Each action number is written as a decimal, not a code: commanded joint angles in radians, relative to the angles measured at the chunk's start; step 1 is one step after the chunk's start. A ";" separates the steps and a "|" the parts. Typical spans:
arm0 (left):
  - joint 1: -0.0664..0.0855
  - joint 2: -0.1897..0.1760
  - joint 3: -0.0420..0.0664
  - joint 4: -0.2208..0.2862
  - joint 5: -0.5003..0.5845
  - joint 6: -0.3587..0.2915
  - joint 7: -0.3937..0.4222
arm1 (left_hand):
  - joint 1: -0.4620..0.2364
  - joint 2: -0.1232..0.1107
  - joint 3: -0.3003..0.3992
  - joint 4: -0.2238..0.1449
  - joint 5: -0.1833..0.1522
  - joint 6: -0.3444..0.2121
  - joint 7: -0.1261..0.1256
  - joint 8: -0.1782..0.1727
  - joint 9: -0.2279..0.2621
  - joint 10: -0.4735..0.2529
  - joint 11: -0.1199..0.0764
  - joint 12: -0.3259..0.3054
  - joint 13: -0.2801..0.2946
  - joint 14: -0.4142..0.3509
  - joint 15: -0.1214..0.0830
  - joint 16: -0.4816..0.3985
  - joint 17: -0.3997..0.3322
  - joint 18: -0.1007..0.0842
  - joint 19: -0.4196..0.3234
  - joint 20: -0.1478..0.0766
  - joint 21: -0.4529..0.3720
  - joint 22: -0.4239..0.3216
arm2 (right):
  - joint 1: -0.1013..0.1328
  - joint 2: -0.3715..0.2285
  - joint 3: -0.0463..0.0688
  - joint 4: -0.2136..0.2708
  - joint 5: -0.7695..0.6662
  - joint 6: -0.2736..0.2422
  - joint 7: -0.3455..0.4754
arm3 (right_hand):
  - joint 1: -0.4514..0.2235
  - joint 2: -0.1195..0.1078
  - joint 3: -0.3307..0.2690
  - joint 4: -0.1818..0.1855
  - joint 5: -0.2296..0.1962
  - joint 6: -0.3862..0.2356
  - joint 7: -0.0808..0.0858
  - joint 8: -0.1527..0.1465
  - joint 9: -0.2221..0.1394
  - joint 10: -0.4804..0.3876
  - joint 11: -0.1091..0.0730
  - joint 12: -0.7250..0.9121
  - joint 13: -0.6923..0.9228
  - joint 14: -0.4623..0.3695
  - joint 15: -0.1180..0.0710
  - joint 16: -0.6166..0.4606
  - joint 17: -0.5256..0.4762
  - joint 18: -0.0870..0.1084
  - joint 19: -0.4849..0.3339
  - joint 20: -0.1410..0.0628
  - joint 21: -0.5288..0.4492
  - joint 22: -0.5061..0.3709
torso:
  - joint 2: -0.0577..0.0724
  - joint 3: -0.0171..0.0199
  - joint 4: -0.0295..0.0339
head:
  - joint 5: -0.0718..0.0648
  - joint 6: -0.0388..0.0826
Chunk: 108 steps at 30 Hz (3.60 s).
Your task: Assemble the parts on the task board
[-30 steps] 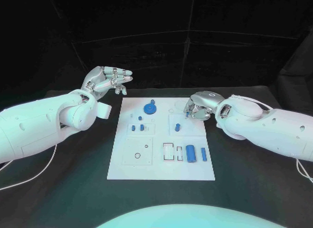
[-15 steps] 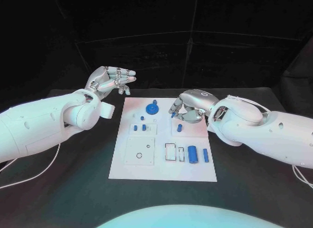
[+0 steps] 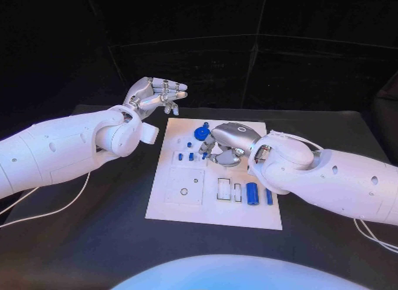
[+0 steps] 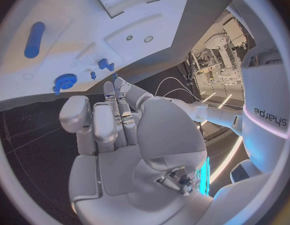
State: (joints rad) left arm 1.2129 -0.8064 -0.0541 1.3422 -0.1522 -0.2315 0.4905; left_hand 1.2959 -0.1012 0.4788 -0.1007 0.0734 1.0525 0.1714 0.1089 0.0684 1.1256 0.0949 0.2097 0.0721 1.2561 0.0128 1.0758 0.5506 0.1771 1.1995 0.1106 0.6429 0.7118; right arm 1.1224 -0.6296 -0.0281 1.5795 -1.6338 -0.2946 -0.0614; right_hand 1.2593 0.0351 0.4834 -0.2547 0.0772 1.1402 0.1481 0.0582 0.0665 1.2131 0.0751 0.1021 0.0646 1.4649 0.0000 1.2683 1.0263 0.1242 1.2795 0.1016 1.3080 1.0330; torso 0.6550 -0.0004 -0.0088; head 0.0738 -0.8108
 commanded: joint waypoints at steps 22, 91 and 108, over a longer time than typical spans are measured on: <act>0.002 0.010 0.001 0.002 0.005 0.007 0.006 | 0.006 0.008 -0.004 -0.001 0.000 -0.003 0.005 0.004 -0.001 -0.004 0.006 0.004 -0.002 -0.007 0.000 -0.006 -0.001 0.006 -0.007 0.001 -0.006 -0.001 | -0.056 0.081 -0.032 -0.063 -0.067 0.053 0.028 | -0.005 -0.020 0.011 0.006 0.011 0.002 0.003 0.007 0.001 0.000 0.005 -0.009 -0.001 0.022 -0.005 0.009 0.000 -0.014 0.008 0.000 0.005 0.001 | -0.001 0.0004 -0.0013 | 0.039 -0.024; 0.002 0.013 0.001 -0.004 0.005 0.015 -0.002 | 0.006 0.008 -0.005 -0.001 0.000 -0.004 0.005 0.003 -0.001 -0.005 0.006 0.004 -0.002 -0.008 0.000 -0.008 -0.004 0.006 -0.007 0.001 -0.007 -0.002 | -0.067 0.111 -0.050 -0.094 -0.105 0.101 -0.014 | -0.034 -0.087 0.003 0.050 -0.001 -0.069 0.026 0.003 -0.003 -0.099 0.033 -0.038 -0.004 0.011 0.017 0.000 -0.034 -0.008 -0.017 0.019 -0.017 -0.039 | -0.001 0.0002 -0.0024 | 0.046 -0.036; 0.002 0.013 0.001 -0.011 0.005 0.020 -0.008 | 0.007 0.009 -0.007 -0.001 0.000 -0.005 0.006 0.004 -0.001 -0.006 0.007 0.006 -0.002 -0.010 0.001 -0.011 -0.010 0.006 -0.007 0.001 -0.009 -0.004 | -0.065 0.008 -0.049 -0.002 -0.047 -0.098 0.032 | -0.022 -0.130 -0.073 0.083 0.011 -0.164 0.020 0.005 -0.001 -0.158 0.034 -0.013 0.001 0.004 0.020 -0.008 -0.062 -0.003 -0.027 0.023 -0.033 -0.064 | -0.002 0.0003 -0.0039 | 0.037 -0.027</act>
State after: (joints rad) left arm 1.2131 -0.7941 -0.0543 1.3313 -0.1514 -0.2241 0.4816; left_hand 1.2999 -0.0973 0.4760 -0.1036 0.0734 1.0488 0.1750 0.1089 0.0682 1.1221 0.0984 0.2093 0.0716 1.2525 0.0164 1.0718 0.5423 0.1769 1.1995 0.1106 0.6358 0.7089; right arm 1.0539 -0.6083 -0.0785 1.5587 -1.7084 -0.3049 -0.0505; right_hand 1.2328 -0.0880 0.4164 -0.1720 0.0814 0.9836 0.1663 0.0659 0.0645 1.0572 0.1090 0.0850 0.0648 1.4651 0.0179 1.2662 0.9657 0.1244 1.2579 0.1231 1.2806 0.9705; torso 0.6537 0.0007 -0.0119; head 0.1142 -0.8402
